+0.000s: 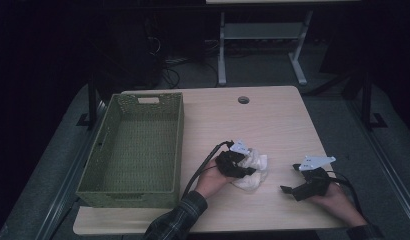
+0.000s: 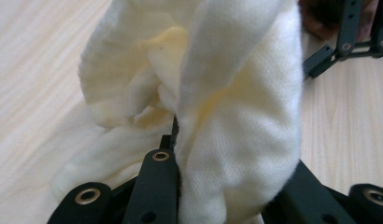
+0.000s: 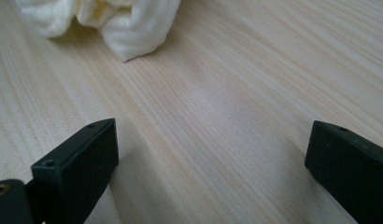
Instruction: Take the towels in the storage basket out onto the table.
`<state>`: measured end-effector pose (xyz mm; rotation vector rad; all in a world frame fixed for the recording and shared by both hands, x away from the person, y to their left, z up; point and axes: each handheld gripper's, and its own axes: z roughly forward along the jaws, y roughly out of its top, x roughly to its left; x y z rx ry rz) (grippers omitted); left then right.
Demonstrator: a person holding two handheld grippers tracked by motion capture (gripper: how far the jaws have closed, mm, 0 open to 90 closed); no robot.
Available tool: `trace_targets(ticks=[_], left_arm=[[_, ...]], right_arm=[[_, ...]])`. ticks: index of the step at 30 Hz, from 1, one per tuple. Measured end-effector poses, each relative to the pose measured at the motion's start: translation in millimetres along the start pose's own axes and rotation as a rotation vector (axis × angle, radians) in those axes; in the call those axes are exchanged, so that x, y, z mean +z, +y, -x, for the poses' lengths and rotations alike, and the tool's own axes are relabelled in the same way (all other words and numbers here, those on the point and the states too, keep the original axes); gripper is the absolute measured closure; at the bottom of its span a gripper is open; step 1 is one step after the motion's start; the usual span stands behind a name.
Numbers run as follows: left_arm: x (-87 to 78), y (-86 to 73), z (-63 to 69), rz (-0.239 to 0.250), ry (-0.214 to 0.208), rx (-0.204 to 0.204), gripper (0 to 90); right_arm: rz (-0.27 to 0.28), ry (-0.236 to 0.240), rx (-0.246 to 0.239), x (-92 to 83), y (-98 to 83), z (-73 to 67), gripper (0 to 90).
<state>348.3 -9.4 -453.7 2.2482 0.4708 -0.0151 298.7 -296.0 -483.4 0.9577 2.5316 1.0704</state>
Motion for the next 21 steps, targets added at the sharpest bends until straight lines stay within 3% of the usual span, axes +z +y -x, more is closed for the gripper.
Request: trace_targets(ticks=[3, 8, 11, 15, 21], left_arm=[[8.0, -3.8, -0.5, -0.02, -0.016, -0.007, 72.4], [13.9, -8.0, -2.2, -0.013, -0.032, -0.039, 68.5], [13.1, -8.1, -2.3, -0.008, -0.042, -0.051, 54.8], [3.8, -5.1, 2.5, -0.007, -0.007, -0.036, 36.9], [-24.4, -8.7, 3.3, 0.038, 0.042, -0.066, 27.2]], right_arm=[[-0.001, -0.001, -0.003, 0.0, -0.1, 0.2, 2.3], [-0.002, -0.001, -0.005, -0.2, -0.2, 0.1, 2.3], [-0.002, -0.001, -0.005, -0.2, -0.2, 0.1, 2.3], [-0.002, -0.001, -0.005, -0.2, -0.2, 0.1, 2.3], [-0.001, -0.001, -0.005, -0.2, -0.2, 0.1, 2.3]])
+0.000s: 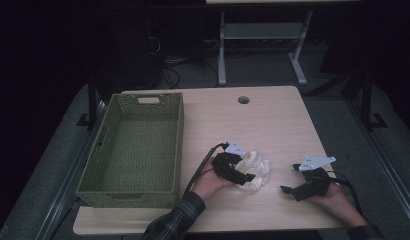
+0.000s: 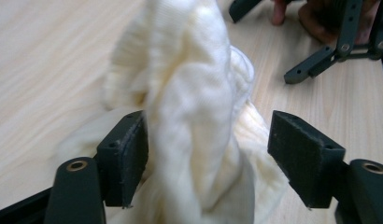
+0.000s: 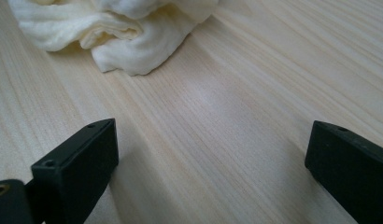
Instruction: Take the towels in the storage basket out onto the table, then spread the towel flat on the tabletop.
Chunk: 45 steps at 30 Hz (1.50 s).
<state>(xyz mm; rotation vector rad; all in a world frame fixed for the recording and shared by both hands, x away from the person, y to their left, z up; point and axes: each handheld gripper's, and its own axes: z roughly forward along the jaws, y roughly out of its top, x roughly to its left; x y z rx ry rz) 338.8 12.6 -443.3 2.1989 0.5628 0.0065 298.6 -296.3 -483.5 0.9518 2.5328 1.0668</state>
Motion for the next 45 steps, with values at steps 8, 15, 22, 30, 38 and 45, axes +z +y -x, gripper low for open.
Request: trace_targets(ticks=[8, 15, 22, 30, 38, 45], left_arm=[[-28.0, -14.9, 0.6, 0.059, 0.063, -0.065, 29.1], [-27.4, -22.2, 3.0, 0.051, 0.079, -0.079, 42.0], [-26.0, -24.5, 3.7, 0.043, 0.077, -0.087, 48.5], [-21.0, -27.6, 2.7, 0.023, 0.077, -0.09, 56.9], [-18.7, -26.6, 2.9, 0.011, 0.067, -0.089, 72.3], [-25.6, -21.4, 3.0, 0.043, 0.091, -0.089, 82.8]], right_arm=[[-0.001, 0.0, 0.0, -0.1, 0.0, -0.1, 2.5], [-0.027, 0.017, -0.005, -4.4, 6.2, -2.2, 20.5], [0.037, 0.061, -0.019, -7.4, 21.1, -5.1, 35.6], [0.136, 0.161, -0.051, -6.7, 47.6, -10.2, 55.5], [0.132, 0.242, -0.039, 9.1, 60.7, -9.1, 66.8], [0.112, 0.254, -0.036, 14.4, 65.2, -4.3, 86.7]])
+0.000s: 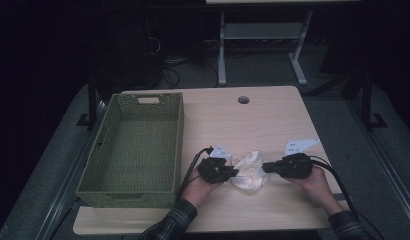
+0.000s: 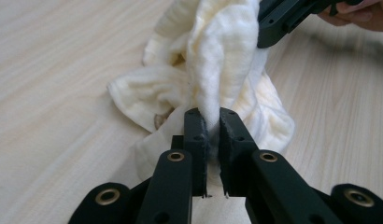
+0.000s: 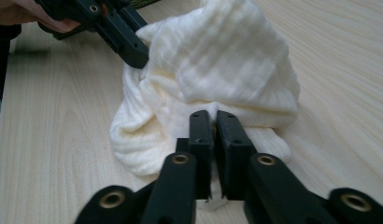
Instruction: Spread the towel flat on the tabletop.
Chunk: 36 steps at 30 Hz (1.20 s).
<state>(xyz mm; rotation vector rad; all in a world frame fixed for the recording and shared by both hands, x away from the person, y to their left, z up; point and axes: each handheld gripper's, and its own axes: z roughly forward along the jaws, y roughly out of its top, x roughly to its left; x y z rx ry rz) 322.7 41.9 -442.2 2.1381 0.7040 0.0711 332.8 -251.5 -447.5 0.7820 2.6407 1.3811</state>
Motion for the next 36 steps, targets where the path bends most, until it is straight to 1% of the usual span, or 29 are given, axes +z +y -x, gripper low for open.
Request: trace_targets(ticks=[2, 3, 5, 7, 11, 12, 16, 17, 19, 22, 23, 25, 27, 29, 30, 32, 33, 34, 36], left_arm=[[-1.8, 1.8, -2.0, 0.008, 0.005, -0.004, 82.9], [-2.5, 2.6, -3.5, 0.008, 0.009, 0.004, 83.3], [-4.0, 5.2, -4.6, 0.021, 0.021, -0.001, 83.4], [-5.8, 8.7, -5.7, 0.04, 0.026, -0.007, 83.9], [-8.1, 15.0, -8.6, 0.065, 0.045, -0.009, 84.2], [-8.5, 16.2, -9.2, 0.07, 0.05, -0.015, 84.2], [-11.6, 20.1, -13.5, 0.085, 0.083, -0.024, 84.5], [-11.8, 20.6, -14.5, 0.089, 0.085, -0.034, 84.6], [-12.1, 21.8, -16.2, 0.087, 0.111, -0.038, 85.2], [-10.4, 23.5, -20.6, 0.084, 0.137, -0.04, 86.0], [-8.8, 24.5, -21.9, 0.087, 0.143, -0.048, 86.3], [-5.4, 26.8, -25.3, 0.073, 0.165, -0.038, 86.6], [-0.6, 27.5, -28.9, 0.06, 0.188, -0.031, 86.6], [4.2, 26.4, -33.2, 0.05, 0.202, -0.035, 86.5], [6.6, 25.8, -36.0, 0.046, 0.212, -0.031, 85.9], [10.6, 24.6, -40.2, 0.021, 0.219, -0.041, 83.3], [11.8, 24.0, -41.0, 0.01, 0.216, -0.06, 80.9], [11.8, 23.7, -41.2, 0.003, 0.213, -0.062, 78.0], [9.7, 24.5, -38.5, 0.001, 0.216, -0.055, 72.4]], right_arm=[[0.0, -0.007, 0.009, -3.3, 0.5, 0.9, 87.0], [0.002, -0.017, 0.007, -5.7, 0.8, 2.1, 87.1], [0.008, -0.024, 0.005, -9.6, 1.4, 3.7, 87.4], [0.006, -0.051, 0.001, -15.1, 2.4, 4.5, 87.5], [0.028, -0.082, -0.006, -26.4, 3.3, 10.1, 88.0], [0.029, -0.087, -0.004, -30.0, 3.2, 11.8, 88.0], [0.049, -0.119, 0.009, -42.4, 2.4, 18.2, 88.6], [0.051, -0.125, 0.014, -45.6, 1.9, 19.8, 88.7], [0.056, -0.135, 0.023, -51.0, 1.2, 22.8, 88.9], [0.053, -0.154, 0.027, -55.5, 0.0, 25.7, 88.9], [0.054, -0.157, 0.027, -55.6, -0.6, 27.0, 88.9], [0.047, -0.159, 0.034, -53.6, -1.6, 28.6, 88.9], [0.033, -0.167, 0.032, -48.8, -2.2, 30.6, 88.9], [0.023, -0.171, 0.037, -42.8, -2.8, 33.8, 88.8], [0.017, -0.173, 0.037, -39.8, -2.9, 36.0, 88.8], [0.008, -0.174, 0.049, -33.5, -3.3, 40.0, 88.3], [-0.001, -0.178, 0.053, -30.7, -3.5, 42.3, 88.1], [-0.001, -0.183, 0.061, -27.4, -4.3, 44.6, 87.2], [-0.013, -0.195, 0.076, -22.9, -6.8, 48.8, 79.8]])
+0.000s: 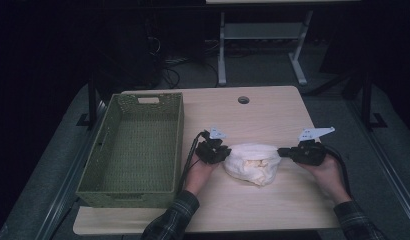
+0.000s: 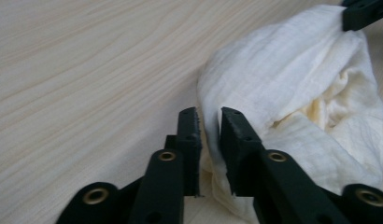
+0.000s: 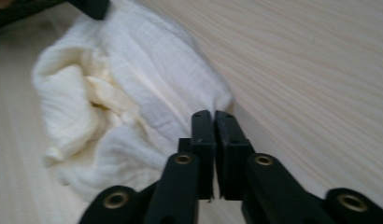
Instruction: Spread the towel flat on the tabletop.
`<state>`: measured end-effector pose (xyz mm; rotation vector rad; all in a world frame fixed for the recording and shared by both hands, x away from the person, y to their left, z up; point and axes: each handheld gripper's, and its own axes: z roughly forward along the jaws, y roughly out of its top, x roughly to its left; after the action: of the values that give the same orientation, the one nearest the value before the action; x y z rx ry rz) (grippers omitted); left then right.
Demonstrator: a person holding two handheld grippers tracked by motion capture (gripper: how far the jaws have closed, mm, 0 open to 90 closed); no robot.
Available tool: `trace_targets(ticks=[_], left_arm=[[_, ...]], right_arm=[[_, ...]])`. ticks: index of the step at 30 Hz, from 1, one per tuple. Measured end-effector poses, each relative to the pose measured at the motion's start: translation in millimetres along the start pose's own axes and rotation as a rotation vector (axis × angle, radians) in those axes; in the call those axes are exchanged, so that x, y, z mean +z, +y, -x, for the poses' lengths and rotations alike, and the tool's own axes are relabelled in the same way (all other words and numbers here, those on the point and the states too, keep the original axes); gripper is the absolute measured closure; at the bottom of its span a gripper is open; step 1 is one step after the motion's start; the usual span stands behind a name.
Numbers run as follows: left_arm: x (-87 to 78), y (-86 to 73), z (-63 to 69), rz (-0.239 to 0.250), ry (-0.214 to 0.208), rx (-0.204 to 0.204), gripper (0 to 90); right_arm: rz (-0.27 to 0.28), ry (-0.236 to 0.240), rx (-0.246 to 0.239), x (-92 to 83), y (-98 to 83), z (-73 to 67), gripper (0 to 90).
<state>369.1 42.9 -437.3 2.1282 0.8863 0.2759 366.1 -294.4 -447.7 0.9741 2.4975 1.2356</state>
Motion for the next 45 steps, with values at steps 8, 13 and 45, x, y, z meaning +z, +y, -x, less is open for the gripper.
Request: trace_targets(ticks=[8, 13, 45], left_arm=[[-24.7, 5.8, 27.3, 0.06, -0.061, 0.05, 62.4], [-22.8, 3.6, 48.8, 0.067, -0.141, 0.077, 62.9], [15.1, 4.6, 72.9, 0.014, -0.219, 0.145, 88.7]], right_arm=[[0.037, 0.0, 0.006, -17.9, -0.7, -3.7, 68.9], [0.05, 0.021, -0.014, -28.0, -1.8, -19.9, 68.9], [-0.031, 0.167, -0.036, -7.3, -20.2, -64.1, 71.2]])
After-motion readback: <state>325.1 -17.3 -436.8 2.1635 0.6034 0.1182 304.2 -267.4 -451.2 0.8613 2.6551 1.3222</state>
